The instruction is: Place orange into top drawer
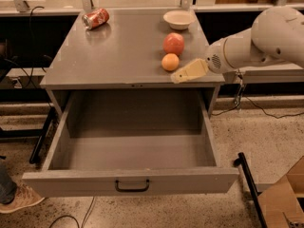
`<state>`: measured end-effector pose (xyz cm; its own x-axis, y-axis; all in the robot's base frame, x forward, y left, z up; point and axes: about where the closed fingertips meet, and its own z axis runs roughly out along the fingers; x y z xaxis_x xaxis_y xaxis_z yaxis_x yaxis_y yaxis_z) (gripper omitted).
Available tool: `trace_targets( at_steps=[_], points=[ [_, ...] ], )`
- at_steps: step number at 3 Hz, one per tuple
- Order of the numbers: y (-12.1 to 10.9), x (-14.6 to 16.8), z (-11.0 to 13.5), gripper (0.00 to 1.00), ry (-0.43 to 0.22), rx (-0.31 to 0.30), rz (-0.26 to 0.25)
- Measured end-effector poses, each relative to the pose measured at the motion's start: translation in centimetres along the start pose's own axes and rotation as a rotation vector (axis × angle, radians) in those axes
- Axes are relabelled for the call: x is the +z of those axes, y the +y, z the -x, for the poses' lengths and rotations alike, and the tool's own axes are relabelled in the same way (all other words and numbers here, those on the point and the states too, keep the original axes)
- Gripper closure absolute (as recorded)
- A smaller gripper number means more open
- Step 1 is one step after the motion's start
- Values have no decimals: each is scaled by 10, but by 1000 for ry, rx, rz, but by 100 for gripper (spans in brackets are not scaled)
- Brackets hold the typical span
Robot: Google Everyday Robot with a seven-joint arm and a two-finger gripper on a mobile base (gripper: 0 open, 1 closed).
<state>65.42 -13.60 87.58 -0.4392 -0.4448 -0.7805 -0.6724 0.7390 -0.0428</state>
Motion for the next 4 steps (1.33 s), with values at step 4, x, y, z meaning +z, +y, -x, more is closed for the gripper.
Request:
trace_targets(
  at_steps=[4],
  points=[
    [6, 89, 36, 19, -88, 118, -65]
  ],
)
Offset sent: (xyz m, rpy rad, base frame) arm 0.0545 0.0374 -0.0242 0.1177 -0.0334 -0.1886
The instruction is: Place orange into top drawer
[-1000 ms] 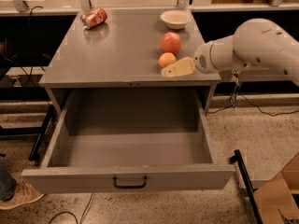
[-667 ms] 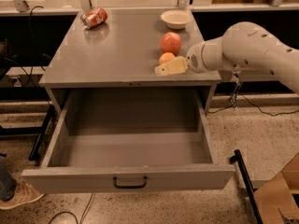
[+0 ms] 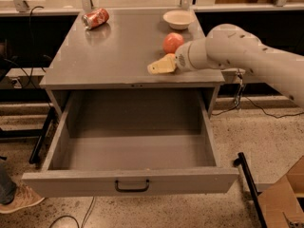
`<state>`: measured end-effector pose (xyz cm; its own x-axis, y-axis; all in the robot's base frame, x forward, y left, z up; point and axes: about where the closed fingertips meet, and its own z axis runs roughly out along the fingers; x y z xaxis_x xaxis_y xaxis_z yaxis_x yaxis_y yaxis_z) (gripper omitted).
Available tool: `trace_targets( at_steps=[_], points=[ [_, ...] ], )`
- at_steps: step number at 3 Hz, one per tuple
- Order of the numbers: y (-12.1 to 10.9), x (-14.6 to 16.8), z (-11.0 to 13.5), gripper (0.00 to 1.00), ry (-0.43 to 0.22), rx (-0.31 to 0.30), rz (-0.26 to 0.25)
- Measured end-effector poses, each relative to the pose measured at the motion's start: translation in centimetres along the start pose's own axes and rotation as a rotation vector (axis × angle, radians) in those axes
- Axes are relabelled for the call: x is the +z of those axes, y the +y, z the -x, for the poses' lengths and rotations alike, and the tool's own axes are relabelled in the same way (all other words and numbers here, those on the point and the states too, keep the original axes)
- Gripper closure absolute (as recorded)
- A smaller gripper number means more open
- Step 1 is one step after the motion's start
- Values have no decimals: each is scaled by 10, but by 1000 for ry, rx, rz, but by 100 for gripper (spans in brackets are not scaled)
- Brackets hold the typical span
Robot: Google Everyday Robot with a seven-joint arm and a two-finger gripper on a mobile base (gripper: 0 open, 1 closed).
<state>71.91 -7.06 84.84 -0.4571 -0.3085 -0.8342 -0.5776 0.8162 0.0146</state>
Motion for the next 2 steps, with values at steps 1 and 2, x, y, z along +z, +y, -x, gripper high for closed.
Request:
trace_targets(
  at_steps=[1, 2],
  points=[
    [4, 13, 4, 43, -7, 1, 12],
    [10, 16, 6, 66, -17, -1, 43]
  ],
)
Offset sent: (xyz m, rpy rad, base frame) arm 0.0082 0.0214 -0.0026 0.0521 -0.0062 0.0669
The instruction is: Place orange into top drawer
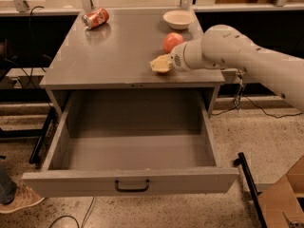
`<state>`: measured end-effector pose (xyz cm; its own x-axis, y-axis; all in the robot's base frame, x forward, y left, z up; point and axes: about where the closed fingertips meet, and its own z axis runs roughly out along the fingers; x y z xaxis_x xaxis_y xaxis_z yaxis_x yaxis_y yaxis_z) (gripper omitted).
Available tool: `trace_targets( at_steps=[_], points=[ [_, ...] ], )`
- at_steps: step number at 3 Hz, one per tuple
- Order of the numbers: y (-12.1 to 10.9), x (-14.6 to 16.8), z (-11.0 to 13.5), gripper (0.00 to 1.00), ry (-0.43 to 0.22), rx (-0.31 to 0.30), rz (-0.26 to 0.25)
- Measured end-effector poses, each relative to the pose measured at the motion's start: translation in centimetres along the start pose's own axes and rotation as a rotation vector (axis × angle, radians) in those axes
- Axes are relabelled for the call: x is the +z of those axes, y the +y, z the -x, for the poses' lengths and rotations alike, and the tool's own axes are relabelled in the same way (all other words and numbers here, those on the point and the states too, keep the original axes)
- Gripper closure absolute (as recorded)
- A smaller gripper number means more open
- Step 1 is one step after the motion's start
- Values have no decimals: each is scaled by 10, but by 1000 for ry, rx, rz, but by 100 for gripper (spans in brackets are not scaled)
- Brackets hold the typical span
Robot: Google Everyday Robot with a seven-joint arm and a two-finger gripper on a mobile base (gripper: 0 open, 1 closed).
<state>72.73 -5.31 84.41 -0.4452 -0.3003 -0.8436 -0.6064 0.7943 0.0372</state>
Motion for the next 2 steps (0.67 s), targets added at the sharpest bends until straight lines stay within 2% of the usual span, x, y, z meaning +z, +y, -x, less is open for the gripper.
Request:
trace_targets(
  at_steps=[1, 2],
  points=[
    [7, -10, 3, 89, -28, 11, 102],
    [38, -56, 1, 100, -43, -86, 253]
  ],
)
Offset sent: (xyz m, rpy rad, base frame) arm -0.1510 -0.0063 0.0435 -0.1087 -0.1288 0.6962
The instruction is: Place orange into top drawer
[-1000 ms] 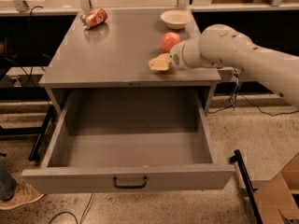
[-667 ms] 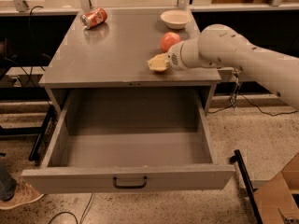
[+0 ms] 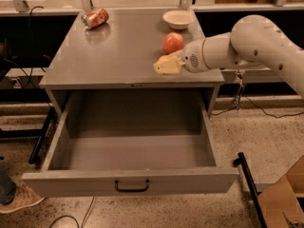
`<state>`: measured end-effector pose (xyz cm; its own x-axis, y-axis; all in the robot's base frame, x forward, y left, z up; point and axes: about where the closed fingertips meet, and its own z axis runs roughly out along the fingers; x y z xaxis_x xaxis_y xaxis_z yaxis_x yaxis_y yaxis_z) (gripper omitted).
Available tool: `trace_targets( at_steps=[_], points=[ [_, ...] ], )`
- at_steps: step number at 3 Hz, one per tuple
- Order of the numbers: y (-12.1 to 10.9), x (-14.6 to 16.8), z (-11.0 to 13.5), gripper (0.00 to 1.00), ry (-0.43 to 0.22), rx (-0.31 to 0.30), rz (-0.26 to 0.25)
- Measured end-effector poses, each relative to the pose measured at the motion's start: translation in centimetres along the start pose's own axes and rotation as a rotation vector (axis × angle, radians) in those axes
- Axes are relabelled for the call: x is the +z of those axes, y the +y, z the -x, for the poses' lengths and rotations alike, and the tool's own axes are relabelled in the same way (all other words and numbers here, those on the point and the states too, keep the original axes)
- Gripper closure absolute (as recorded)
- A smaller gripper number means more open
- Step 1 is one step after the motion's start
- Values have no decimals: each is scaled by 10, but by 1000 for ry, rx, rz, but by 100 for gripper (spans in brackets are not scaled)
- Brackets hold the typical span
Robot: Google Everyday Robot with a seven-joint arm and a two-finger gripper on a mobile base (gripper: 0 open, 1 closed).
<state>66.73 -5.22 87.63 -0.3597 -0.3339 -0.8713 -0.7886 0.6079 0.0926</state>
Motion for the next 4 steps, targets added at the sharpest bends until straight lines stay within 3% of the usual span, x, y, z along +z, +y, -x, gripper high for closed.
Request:
trace_targets(
  at_steps=[1, 2, 3, 4],
  points=[
    [19, 0, -13, 100, 46, -81, 67],
    [19, 0, -13, 100, 46, -81, 67],
    [43, -5, -39, 100, 63, -86, 85],
    [78, -8, -83, 100, 97, -76, 122]
  ],
)
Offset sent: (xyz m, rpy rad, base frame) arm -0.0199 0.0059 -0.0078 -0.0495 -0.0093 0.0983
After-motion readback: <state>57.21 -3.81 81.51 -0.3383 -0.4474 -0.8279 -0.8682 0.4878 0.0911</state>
